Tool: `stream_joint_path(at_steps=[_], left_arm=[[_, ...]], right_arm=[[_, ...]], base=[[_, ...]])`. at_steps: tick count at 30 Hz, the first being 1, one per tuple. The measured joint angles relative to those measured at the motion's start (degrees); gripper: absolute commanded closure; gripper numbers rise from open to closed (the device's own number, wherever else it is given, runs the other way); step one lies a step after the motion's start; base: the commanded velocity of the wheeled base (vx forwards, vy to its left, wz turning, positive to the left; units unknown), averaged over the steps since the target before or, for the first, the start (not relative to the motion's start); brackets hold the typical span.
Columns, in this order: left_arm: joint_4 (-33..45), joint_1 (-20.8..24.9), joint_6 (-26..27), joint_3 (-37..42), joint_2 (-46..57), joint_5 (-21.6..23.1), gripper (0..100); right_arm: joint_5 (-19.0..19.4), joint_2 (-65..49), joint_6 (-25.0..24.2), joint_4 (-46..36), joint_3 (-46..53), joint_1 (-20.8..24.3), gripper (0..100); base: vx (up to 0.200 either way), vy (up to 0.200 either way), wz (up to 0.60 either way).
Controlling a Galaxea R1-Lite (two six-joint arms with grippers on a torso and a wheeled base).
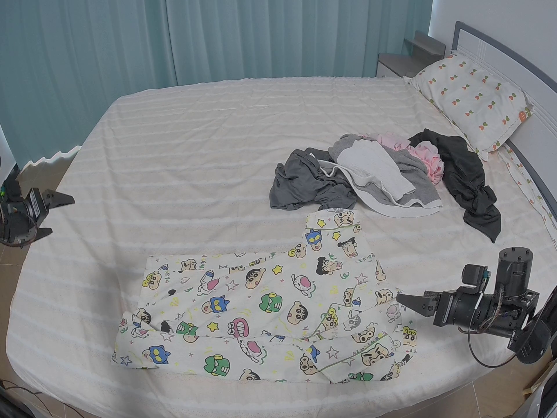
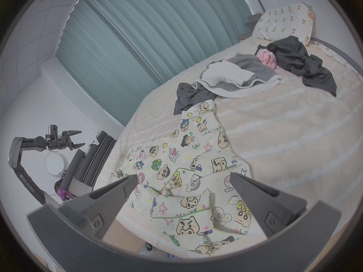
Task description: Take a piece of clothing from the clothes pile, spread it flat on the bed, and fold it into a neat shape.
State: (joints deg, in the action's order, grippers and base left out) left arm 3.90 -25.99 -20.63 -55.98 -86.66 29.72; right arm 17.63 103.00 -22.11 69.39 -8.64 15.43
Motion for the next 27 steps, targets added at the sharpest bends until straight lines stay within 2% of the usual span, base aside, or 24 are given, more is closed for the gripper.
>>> stream_joint_path(at_steps=[4,9,17,23,27], left_arm=[[-1.99,3.19,-3.89,-2.21,0.41,-8.62,0],[-1.00,8.91,-5.67,-5.56,-3.00,-12.53,0],[-0.84,15.45,-4.94,-7.50,-12.03,-13.00,0],[-0.60,17.37,3.12,-7.77,-19.54,-12.35,0],[-0.73,17.81,4.95,-8.05,-24.39,-9.98,0]], right_arm=[[-0.15,-1.68,-0.20,-0.04,0.18,0.63,0],[-1.35,-2.78,-1.21,-0.66,-0.48,1.12,0],[-3.86,-2.84,-2.57,-5.21,-3.15,1.27,0],[-4.11,-2.76,-2.90,-7.49,-4.91,1.60,0],[-4.19,-2.76,-2.95,-7.86,-5.19,2.34,0]], base=[[0.000,0.000,0.00],[0.000,0.000,0.00],[0.000,0.000,0.00],[0.000,0.000,0.00],[0.000,0.000,0.00]])
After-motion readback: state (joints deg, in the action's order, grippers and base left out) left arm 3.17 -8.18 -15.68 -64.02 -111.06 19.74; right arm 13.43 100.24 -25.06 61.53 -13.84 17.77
